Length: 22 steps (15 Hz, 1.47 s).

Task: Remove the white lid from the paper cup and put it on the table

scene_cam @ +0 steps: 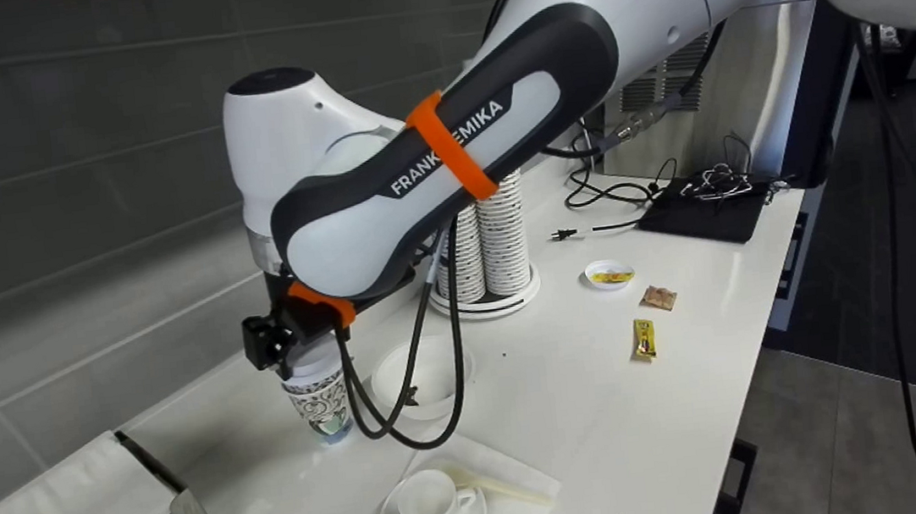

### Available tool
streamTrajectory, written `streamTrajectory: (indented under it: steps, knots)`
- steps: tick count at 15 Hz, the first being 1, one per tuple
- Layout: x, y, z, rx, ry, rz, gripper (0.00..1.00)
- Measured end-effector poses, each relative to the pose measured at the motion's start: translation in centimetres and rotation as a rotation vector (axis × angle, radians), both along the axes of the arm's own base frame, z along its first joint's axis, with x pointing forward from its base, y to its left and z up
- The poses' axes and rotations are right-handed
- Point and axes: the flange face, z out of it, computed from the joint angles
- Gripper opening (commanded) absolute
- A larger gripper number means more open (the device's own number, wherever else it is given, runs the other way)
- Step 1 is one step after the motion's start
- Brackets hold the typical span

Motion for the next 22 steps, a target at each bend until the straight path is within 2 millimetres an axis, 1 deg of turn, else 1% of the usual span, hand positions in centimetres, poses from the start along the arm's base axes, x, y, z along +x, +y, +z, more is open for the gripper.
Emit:
streamTrajectory:
  steps: [1, 2, 8, 12, 14, 17, 20, 22]
  knots:
    - [0.0, 0.0, -0.1, -0.002, 0.000, 0.006, 0.59]
    - [0.1, 0.0, 0.0, -0.003, -0.002, 0.012, 0.58]
    - [0.1, 0.3, 0.3, -0.009, -0.010, 0.039, 0.58]
    - [-0.3, 1.5, 1.3, -0.012, -0.012, 0.052, 0.58]
    - [-0.6, 2.3, 2.3, -0.020, -0.011, 0.056, 0.58]
    - [-1.1, 3.0, 4.4, -0.045, -0.013, 0.053, 0.58]
    - [-1.6, 3.2, 6.1, -0.073, 0.003, 0.036, 0.58]
    - [-1.9, 3.1, 6.8, -0.087, 0.020, 0.016, 0.58]
